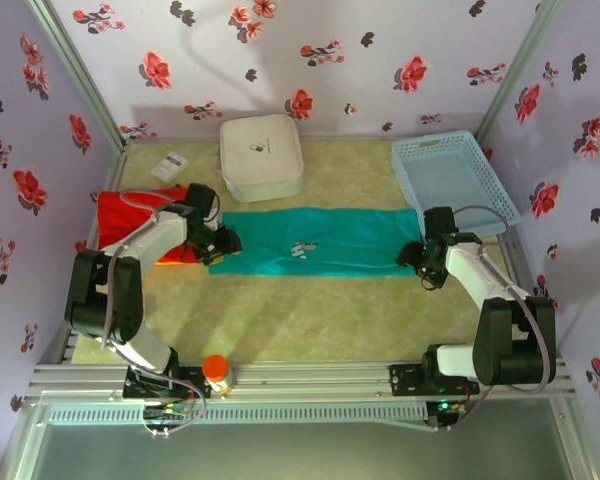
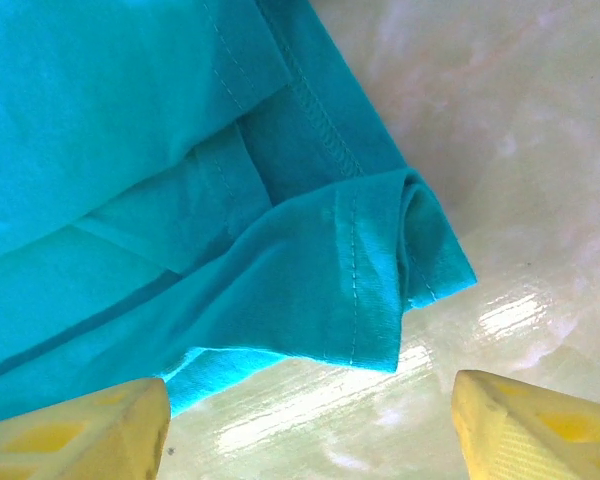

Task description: Fold and stack the t-shirts

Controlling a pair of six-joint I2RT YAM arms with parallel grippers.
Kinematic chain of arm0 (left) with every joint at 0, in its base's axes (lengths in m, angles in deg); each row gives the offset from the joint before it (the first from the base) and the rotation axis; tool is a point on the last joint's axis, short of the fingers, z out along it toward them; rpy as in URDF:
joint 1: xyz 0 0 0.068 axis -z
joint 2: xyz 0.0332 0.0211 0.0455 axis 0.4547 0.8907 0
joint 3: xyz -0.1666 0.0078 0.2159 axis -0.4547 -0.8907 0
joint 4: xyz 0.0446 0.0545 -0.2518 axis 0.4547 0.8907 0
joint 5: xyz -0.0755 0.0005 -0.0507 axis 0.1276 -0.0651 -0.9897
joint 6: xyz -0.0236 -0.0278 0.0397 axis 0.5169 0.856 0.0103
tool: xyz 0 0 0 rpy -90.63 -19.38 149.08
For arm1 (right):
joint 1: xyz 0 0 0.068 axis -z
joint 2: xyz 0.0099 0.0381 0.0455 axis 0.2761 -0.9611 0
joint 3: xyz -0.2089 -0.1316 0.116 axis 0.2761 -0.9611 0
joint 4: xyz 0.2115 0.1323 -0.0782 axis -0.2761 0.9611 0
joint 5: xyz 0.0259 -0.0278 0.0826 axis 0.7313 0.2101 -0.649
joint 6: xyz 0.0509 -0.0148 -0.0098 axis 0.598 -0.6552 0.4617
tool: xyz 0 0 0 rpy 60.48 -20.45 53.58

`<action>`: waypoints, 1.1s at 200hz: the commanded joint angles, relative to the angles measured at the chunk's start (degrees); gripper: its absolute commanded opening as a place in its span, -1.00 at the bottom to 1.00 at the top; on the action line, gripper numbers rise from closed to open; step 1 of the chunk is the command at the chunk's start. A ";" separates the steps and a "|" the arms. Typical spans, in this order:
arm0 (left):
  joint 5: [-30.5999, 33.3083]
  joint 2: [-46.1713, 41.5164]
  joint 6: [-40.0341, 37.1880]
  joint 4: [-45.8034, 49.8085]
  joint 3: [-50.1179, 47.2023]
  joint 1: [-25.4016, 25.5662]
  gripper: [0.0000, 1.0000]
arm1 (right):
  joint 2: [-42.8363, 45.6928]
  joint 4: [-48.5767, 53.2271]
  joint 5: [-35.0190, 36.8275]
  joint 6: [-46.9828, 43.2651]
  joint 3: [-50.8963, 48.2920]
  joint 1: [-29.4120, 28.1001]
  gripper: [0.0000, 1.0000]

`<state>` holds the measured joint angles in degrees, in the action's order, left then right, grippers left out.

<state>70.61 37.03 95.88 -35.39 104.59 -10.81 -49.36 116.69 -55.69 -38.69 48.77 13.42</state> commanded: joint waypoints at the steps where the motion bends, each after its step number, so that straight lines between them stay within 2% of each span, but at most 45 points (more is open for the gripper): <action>1: -0.99 1.44 1.38 -6.19 -0.34 0.19 -0.02 | 1.25 -0.10 0.19 0.55 -0.67 0.24 0.49; 78: -0.68 6.48 2.51 -10.21 0.63 -0.06 -0.17 | 1.59 0.26 1.03 0.64 -0.88 0.24 0.48; 155: 0.08 7.85 1.63 -8.60 4.64 -0.25 -0.40 | 2.00 1.05 1.73 0.52 -0.81 0.32 0.45; 185: 0.10 7.85 1.32 -7.72 5.80 -0.29 -0.59 | 2.57 1.06 1.05 0.67 -1.06 0.24 0.37; 220: 0.33 7.47 1.26 -6.95 6.30 -0.26 -0.93 | 1.67 -0.54 0.23 1.41 -1.71 0.26 0.23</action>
<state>70.67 44.20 97.69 -44.31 109.24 -10.81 -47.68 116.36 -55.42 -38.25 48.29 13.42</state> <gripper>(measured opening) 0.071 0.632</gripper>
